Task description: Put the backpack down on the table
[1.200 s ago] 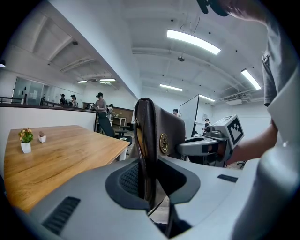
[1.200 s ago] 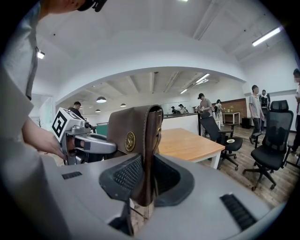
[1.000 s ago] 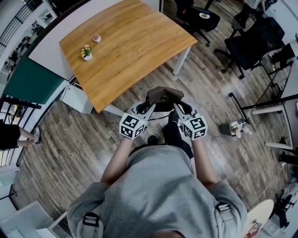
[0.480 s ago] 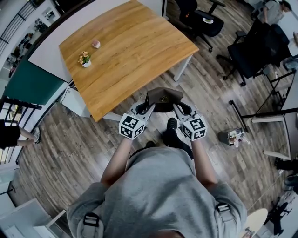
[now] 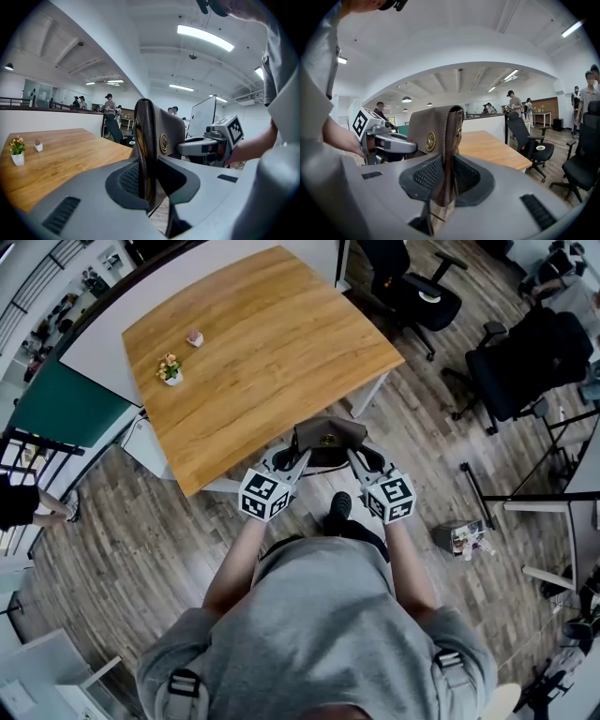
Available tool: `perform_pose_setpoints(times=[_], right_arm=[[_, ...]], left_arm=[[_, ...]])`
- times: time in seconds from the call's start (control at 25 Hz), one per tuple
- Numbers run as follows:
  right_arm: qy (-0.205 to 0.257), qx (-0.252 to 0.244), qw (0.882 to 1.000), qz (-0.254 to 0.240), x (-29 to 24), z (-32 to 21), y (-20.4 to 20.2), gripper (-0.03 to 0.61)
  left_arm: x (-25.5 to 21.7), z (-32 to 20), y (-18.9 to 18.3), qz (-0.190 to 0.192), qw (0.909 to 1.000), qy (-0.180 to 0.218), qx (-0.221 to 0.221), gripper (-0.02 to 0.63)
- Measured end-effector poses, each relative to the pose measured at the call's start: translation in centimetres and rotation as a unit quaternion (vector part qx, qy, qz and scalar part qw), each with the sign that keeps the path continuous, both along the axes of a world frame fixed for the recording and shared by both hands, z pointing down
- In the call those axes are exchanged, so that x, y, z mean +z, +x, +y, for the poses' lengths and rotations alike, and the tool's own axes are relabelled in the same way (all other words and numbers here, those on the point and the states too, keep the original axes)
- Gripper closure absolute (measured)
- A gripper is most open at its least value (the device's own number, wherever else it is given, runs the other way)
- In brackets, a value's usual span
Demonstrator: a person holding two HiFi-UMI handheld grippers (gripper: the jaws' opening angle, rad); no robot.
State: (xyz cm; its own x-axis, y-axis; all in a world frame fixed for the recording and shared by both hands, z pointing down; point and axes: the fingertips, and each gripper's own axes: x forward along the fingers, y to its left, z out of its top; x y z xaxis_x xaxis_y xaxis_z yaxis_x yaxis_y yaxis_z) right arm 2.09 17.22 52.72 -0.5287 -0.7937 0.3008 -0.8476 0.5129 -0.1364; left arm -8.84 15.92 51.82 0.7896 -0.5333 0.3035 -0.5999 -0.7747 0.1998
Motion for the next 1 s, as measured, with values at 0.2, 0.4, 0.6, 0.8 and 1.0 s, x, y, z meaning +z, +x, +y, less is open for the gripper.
perform_pose_setpoints(times=[0.2, 0.4, 0.6, 0.8, 1.0], right_arm=[[0.001, -0.01, 1.0, 0.001, -0.3, -2.2, 2.6, 0.499], [-0.004, -0.023, 1.0, 0.004, 0.2, -4.4, 5.0, 0.499], [-0.009, -0.041, 0.999, 0.007, 0.7, -6.3, 6.8, 0.497], [-0.013, -0.059, 0.998, 0.004, 1.6, -7.7, 8.7, 0.497], [-0.014, -0.078, 0.997, 0.006, 1.7, -9.2, 9.6, 0.497]], left_arm=[[-0.3, -1.9, 2.6, 0.002, 0.9999, 0.001, -0.01, 0.538], [0.2, -3.9, 4.9, 0.006, 0.9997, -0.003, -0.023, 0.538], [0.8, -5.6, 6.7, 0.006, 0.9992, -0.006, -0.04, 0.538], [1.6, -6.7, 8.7, 0.003, 0.9984, -0.007, -0.056, 0.538], [1.7, -7.7, 9.5, 0.003, 0.9972, -0.013, -0.073, 0.538]])
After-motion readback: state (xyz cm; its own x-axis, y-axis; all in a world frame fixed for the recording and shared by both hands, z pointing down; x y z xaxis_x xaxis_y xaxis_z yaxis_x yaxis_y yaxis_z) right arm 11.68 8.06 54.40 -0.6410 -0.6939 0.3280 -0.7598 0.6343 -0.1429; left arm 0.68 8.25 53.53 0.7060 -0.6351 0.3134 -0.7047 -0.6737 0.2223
